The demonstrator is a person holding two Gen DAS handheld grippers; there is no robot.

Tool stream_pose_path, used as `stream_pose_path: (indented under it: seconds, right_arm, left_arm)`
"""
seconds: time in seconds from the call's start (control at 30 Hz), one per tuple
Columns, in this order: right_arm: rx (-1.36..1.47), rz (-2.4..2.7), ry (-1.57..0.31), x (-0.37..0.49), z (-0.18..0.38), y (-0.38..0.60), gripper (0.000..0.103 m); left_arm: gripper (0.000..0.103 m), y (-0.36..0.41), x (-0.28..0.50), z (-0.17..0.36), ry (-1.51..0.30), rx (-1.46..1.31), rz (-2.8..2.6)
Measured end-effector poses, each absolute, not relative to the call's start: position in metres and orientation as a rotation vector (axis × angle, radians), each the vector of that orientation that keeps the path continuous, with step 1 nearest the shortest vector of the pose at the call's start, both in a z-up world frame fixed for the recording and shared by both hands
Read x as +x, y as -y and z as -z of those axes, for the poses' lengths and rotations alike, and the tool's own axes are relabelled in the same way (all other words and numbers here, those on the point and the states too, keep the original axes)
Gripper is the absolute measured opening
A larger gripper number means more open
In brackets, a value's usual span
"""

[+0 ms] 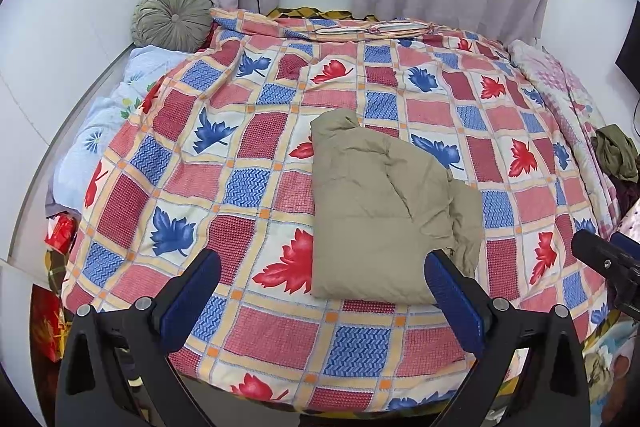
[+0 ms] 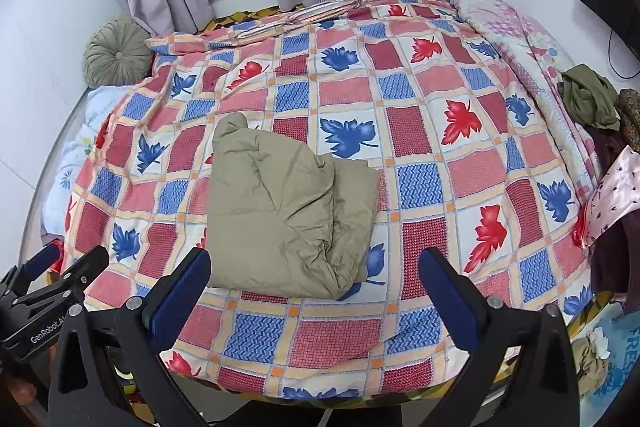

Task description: Fold large clothes

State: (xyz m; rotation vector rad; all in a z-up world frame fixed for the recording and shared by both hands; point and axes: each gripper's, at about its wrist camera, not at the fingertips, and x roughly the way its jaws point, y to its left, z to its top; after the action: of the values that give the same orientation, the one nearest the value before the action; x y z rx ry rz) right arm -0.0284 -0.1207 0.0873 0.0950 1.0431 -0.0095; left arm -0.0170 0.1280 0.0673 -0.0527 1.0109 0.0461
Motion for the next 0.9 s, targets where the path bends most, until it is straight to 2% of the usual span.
stream_pose_path:
  seconds: [0.9]
  right_arm:
    - [0.102, 0.013, -1.042, -0.0293, -0.0878, 0.1167, 0.103]
  left_arm:
    - [0.102, -0.1281, -0.0165, -0.0670, -1.015, -0.055, -0.048]
